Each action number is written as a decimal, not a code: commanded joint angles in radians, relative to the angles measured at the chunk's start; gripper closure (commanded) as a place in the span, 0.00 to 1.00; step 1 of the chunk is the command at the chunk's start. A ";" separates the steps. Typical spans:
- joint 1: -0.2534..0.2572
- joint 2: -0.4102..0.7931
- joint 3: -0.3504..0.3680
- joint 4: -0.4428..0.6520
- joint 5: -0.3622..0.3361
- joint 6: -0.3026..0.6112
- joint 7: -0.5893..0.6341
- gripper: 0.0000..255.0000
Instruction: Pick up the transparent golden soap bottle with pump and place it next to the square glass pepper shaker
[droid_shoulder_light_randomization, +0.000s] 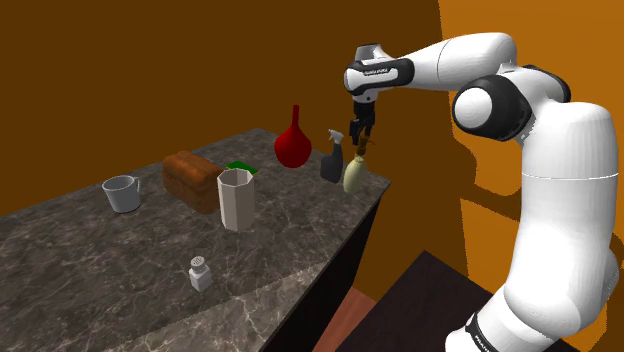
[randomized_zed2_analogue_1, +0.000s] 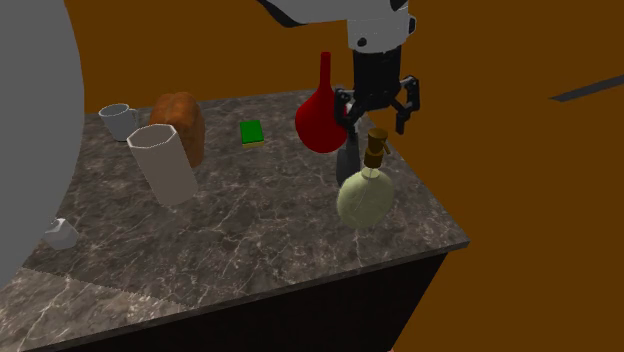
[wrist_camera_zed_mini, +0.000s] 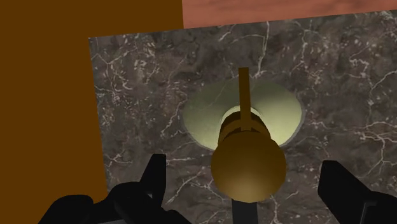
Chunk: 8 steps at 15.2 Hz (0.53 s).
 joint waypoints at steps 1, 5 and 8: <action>-0.001 -0.001 0.000 -0.010 0.000 0.010 0.000 0.00; -0.001 -0.001 0.000 -0.010 0.000 0.010 0.000 0.00; -0.001 -0.001 0.000 -0.010 0.000 0.010 0.000 1.00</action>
